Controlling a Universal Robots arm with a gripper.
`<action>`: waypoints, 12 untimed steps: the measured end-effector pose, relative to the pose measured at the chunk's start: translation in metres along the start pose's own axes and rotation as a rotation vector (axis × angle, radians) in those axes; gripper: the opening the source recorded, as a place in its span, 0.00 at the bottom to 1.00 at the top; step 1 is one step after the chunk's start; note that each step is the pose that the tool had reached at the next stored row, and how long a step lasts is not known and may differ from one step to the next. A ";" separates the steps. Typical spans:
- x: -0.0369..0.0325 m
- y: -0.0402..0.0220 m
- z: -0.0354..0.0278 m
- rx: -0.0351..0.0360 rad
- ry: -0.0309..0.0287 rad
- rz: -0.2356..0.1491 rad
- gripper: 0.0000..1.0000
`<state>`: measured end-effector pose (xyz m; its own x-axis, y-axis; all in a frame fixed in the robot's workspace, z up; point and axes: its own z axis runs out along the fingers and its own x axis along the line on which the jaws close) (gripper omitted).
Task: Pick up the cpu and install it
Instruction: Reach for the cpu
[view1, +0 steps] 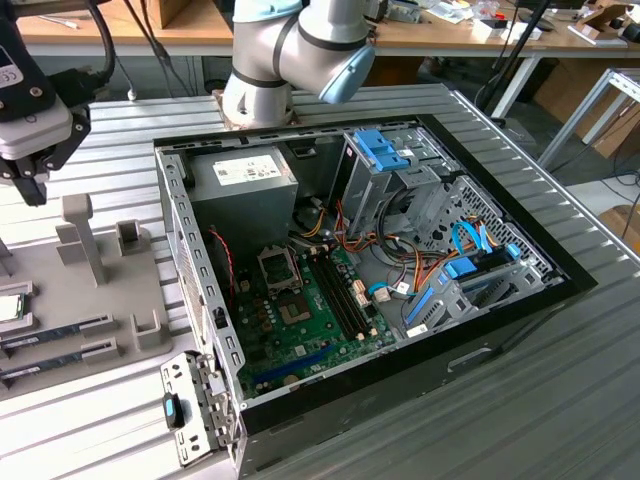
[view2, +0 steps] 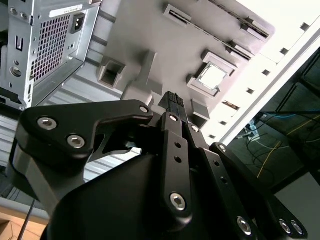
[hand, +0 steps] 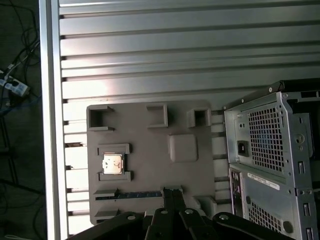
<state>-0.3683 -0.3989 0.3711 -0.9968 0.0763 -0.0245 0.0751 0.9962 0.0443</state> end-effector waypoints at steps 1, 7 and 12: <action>0.0012 -0.0001 0.0003 -0.0001 -0.0001 0.000 0.11; 0.0095 -0.0008 0.0022 0.0000 0.0000 0.000 0.11; 0.0146 -0.0014 0.0046 0.0000 0.0000 0.000 0.11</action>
<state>-0.3829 -0.3990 0.3661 -0.9968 0.0761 -0.0244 0.0750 0.9962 0.0443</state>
